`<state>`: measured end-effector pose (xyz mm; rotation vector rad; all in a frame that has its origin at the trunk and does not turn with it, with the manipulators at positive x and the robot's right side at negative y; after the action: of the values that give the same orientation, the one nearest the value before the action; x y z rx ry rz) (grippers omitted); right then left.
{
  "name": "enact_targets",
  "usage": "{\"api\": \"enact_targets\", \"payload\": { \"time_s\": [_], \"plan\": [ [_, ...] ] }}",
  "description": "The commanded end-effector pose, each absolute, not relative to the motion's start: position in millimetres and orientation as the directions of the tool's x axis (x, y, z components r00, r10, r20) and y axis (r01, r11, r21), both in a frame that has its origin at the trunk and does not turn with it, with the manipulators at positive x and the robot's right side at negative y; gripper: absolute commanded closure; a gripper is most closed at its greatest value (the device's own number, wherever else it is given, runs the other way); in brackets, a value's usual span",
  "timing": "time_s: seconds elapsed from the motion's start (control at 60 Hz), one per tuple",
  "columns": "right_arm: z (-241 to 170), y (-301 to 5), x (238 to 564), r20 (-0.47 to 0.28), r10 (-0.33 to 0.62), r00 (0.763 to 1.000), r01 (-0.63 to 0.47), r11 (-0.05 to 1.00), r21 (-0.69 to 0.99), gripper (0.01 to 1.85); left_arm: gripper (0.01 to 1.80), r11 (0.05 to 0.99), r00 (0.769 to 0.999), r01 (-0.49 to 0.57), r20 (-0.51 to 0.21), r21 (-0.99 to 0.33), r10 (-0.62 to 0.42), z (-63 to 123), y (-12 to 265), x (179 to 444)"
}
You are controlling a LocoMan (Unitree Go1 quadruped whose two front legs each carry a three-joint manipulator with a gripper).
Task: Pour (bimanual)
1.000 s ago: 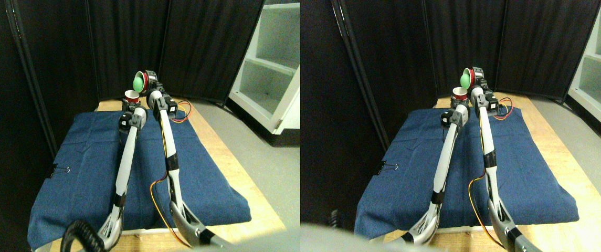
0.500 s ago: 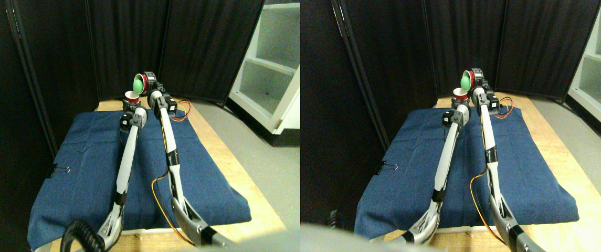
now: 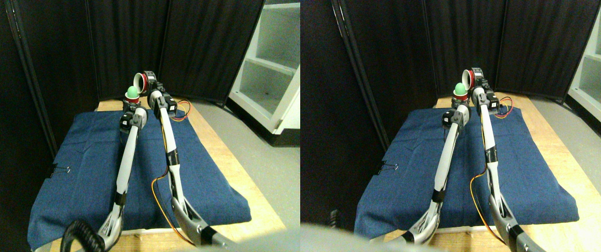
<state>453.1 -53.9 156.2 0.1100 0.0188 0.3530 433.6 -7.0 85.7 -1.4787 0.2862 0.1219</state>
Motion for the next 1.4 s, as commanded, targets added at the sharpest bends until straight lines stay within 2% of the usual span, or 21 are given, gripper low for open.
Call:
{"api": "enact_targets", "payload": {
  "time_s": [0.017, 0.183, 0.3, 0.4, 0.45, 0.483, 0.517, 0.55, 0.583, 0.65, 0.7, 0.767, 0.833, 0.883, 0.983, 1.0, 1.017, 1.067, 1.133, 1.25, 1.4],
  "plan": [
    [163, -43, 457, 0.065, 0.373, 0.925, -0.377, 0.925, 0.051, 1.53, 1.48, 0.030, 0.962, -0.236, -0.238, -0.971, -0.136, 92.8, -8, 421],
    [160, -42, 458, 0.052, 0.380, 0.924, -0.381, 0.924, 0.031, 1.53, 1.48, 0.033, 0.962, -0.231, -0.233, -0.972, -0.140, 91.9, -7, 421],
    [159, -42, 457, 0.072, 0.393, 0.917, -0.395, 0.918, 0.030, 1.53, 1.48, 0.031, 0.964, -0.228, -0.230, -0.973, -0.136, 93.8, -5, 421],
    [160, -44, 460, 0.102, 0.358, 0.928, -0.368, 0.924, 0.104, 1.53, 1.48, 0.042, 0.966, -0.218, -0.221, -0.975, -0.132, 95.1, -3, 422],
    [160, -44, 458, 0.116, 0.238, 0.964, -0.258, 0.943, 0.210, 1.53, 1.48, 0.052, 0.968, -0.215, -0.220, -0.975, -0.119, 96.0, -3, 422],
    [160, -44, 458, 0.123, 0.221, 0.968, -0.244, 0.942, 0.232, 1.53, 1.48, 0.053, 0.968, -0.215, -0.220, -0.975, -0.119, 96.1, -3, 422],
    [161, -44, 457, 0.129, 0.156, 0.979, -0.190, 0.925, 0.329, 1.53, 1.48, 0.055, 0.969, -0.213, -0.218, -0.975, -0.117, 96.1, -3, 422],
    [162, -45, 455, 0.083, 0.077, 0.994, -0.109, 0.855, 0.507, 1.53, 1.48, 0.058, 0.969, -0.214, -0.219, -0.975, -0.117, 96.1, -3, 422],
    [162, -45, 455, 0.073, 0.061, 0.995, -0.091, 0.838, 0.538, 1.53, 1.48, 0.061, 0.968, -0.214, -0.220, -0.975, -0.119, 96.1, -2, 422],
    [165, -51, 457, 0.024, 0.018, 1.000, -0.030, 0.691, 0.722, 1.53, 1.48, 0.062, 0.967, -0.213, -0.220, -0.975, -0.126, 95.7, -1, 423],
    [165, -53, 458, 0.019, -0.002, 1.000, -0.013, 0.656, 0.755, 1.53, 1.48, 0.062, 0.967, -0.214, -0.220, -0.975, -0.127, 95.8, -1, 423],
    [168, -56, 460, -0.009, -0.049, 0.999, 0.033, 0.508, 0.861, 1.53, 1.48, 0.070, 0.968, -0.210, -0.218, -0.975, -0.125, 96.3, -1, 423],
    [169, -58, 457, -0.033, -0.098, 0.995, 0.072, 0.429, 0.901, 1.53, 1.48, 0.072, 0.968, -0.210, -0.217, -0.975, -0.124, 96.9, -2, 423],
    [170, -58, 454, -0.043, -0.125, 0.991, 0.092, 0.417, 0.904, 1.53, 1.48, 0.069, 0.968, -0.212, -0.220, -0.975, -0.124, 96.9, -2, 423],
    [171, -62, 451, -0.084, -0.147, 0.986, 0.119, 0.247, 0.962, 1.53, 1.48, 0.065, 0.966, -0.220, -0.226, -0.973, -0.123, 95.4, -4, 425],
    [171, -62, 451, -0.084, -0.147, 0.986, 0.119, 0.247, 0.962, 1.53, 1.48, 0.065, 0.966, -0.220, -0.226, -0.973, -0.123, 95.4, -4, 425],
    [171, -63, 451, -0.097, -0.163, 0.982, 0.128, 0.199, 0.972, 1.53, 1.48, 0.067, 0.966, -0.221, -0.227, -0.973, -0.122, 94.9, -4, 425],
    [172, -64, 450, -0.107, -0.170, 0.980, 0.137, 0.173, 0.975, 1.53, 1.48, 0.071, 0.967, -0.220, -0.228, -0.973, -0.117, 94.5, -4, 425],
    [173, -67, 449, -0.157, -0.203, 0.967, 0.171, 0.054, 0.984, 1.53, 1.48, 0.077, 0.967, -0.220, -0.228, -0.973, -0.112, 93.6, -4, 425],
    [172, -72, 445, -0.181, -0.233, 0.955, 0.180, -0.025, 0.983, 1.53, 1.48, 0.080, 0.966, -0.219, -0.227, -0.973, -0.121, 93.3, -3, 425],
    [171, -80, 443, -0.198, -0.221, 0.955, 0.189, -0.058, 0.980, 1.53, 1.48, 0.096, 0.969, -0.207, -0.218, -0.974, -0.116, 95.1, 1, 424]
  ]
}}
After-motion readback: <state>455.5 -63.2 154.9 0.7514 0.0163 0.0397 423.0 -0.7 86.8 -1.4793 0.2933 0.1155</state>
